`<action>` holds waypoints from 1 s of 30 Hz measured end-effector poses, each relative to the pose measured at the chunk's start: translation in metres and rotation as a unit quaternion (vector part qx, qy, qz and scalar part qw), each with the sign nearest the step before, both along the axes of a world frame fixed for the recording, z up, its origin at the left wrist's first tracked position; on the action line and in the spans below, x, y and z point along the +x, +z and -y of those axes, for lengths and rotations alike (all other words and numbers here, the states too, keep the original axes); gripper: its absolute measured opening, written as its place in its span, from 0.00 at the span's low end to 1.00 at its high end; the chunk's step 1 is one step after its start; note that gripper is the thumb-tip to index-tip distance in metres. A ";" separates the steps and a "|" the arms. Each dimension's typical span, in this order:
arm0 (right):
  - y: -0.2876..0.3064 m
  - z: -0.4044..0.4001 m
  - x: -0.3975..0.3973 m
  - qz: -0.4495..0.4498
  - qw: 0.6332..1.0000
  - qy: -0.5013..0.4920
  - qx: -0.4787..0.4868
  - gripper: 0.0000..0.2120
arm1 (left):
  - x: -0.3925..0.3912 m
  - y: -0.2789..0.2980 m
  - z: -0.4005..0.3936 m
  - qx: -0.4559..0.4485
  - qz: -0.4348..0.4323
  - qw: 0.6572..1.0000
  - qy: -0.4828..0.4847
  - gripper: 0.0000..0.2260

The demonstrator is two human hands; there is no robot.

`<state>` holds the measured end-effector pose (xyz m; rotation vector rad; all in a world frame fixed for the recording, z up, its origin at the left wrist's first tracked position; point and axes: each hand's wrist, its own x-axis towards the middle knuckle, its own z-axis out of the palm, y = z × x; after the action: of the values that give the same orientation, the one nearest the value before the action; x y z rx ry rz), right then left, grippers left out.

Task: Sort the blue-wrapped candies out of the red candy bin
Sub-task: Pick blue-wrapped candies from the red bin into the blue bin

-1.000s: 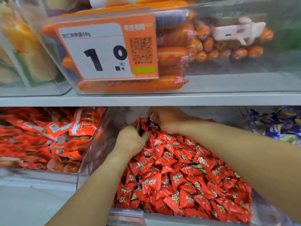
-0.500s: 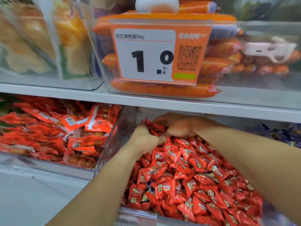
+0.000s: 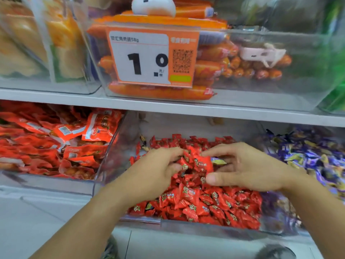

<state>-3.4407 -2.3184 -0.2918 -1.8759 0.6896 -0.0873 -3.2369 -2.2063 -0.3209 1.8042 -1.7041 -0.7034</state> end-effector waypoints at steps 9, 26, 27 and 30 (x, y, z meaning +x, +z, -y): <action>-0.009 0.012 -0.013 -0.049 0.973 -0.050 -0.222 0.14 | 0.019 0.008 0.002 -0.056 -0.010 0.995 0.078 0.19; -0.018 0.011 0.000 -0.029 0.976 -0.127 -0.176 0.08 | -0.018 -0.012 0.063 0.024 0.245 0.969 -0.003 0.19; -0.018 0.011 0.000 -0.022 0.978 -0.138 -0.156 0.07 | -0.018 -0.013 0.066 0.027 0.240 0.970 -0.008 0.17; -0.015 0.012 -0.001 -0.015 0.980 -0.156 -0.120 0.07 | -0.013 -0.007 0.068 0.007 0.183 0.983 0.025 0.11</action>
<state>-3.4416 -2.3302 -0.3073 -1.9849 1.0274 -0.3574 -3.2503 -2.2740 -0.3276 2.0761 -1.8756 -0.3782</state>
